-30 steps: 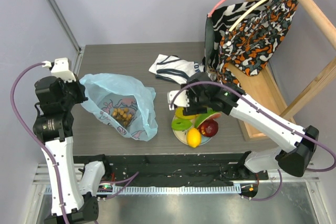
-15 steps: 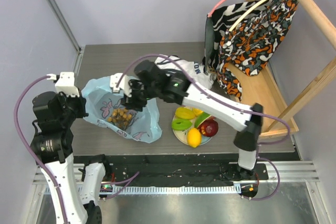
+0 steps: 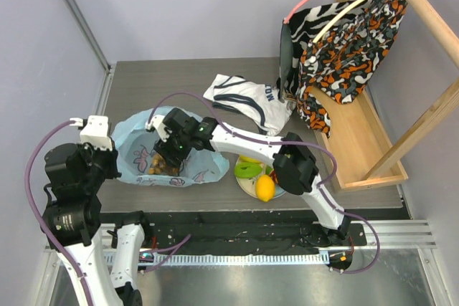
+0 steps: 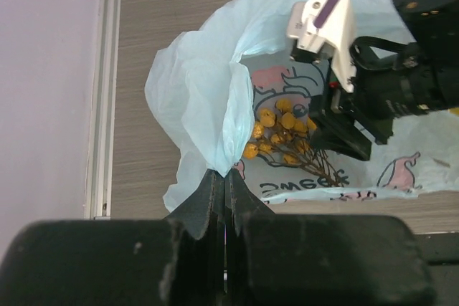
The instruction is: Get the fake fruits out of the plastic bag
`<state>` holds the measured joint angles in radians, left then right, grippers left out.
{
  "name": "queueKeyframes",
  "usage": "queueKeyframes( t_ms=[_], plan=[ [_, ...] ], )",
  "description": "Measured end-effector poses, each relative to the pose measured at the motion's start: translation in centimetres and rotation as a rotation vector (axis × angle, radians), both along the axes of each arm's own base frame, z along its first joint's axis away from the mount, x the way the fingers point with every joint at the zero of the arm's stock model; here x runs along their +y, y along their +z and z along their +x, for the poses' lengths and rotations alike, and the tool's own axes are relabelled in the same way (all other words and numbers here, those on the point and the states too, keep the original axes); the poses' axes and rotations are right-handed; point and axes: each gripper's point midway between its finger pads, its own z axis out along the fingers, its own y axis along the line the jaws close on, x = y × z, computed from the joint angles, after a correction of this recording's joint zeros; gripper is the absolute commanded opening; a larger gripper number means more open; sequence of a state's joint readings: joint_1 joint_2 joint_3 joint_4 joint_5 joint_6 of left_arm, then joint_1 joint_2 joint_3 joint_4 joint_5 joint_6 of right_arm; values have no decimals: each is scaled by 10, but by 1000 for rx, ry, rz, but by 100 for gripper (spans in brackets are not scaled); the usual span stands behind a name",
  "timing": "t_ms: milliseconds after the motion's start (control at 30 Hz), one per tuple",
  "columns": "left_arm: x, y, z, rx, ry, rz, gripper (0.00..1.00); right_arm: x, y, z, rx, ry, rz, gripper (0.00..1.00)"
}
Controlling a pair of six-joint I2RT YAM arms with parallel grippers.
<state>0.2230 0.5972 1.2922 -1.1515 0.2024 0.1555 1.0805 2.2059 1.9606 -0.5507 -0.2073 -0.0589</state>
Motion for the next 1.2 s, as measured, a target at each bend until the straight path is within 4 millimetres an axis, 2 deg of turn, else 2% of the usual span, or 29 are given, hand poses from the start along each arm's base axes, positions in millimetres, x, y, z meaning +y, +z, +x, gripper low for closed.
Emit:
queueKeyframes(
  t_ms=[133, 300, 400, 433, 500, 567, 700, 800, 867, 900, 1000, 1100, 1200],
  plan=[
    [-3, -4, -4, 13, -14, -4, 0, 13, -17, 7, 11, -36, 3, 75],
    [-7, -9, -5, 28, -30, -21, 0, 29, -43, 0, -4, -9, -17, 79],
    [-8, -9, -5, 29, -31, -30, 0, 32, -64, -10, -34, 17, -63, 64],
    [-8, -9, -5, 29, -30, -33, 0, 33, -70, -14, -42, 30, -78, 52],
    [-9, -10, -4, 31, -29, -39, 0, 31, -79, -17, -64, 53, -103, 39],
    [-9, -11, -4, 35, -29, -42, 0, 32, -80, -21, -83, 83, -114, 25],
    [-8, -17, -1, 46, -26, -49, 0, 32, -68, -16, -107, 133, -99, 15],
    [-8, -22, 3, 57, -24, -56, 0, 24, -42, -9, -119, 169, -75, 13],
    [-7, -25, 8, 68, -19, -67, 0, 22, -11, -8, -141, 195, -27, 11],
    [-6, -27, 11, 73, -16, -73, 0, 21, 11, -7, -159, 207, 7, 7],
    [-3, -29, 24, 84, -6, -79, 0, 12, 85, -10, -220, 231, 129, 7],
    [2, -31, 39, 98, 7, -89, 0, -5, 159, -28, -275, 257, 257, 8],
    [7, -33, 52, 108, 28, -97, 0, -25, 206, -41, -320, 272, 336, 9]
  ],
)
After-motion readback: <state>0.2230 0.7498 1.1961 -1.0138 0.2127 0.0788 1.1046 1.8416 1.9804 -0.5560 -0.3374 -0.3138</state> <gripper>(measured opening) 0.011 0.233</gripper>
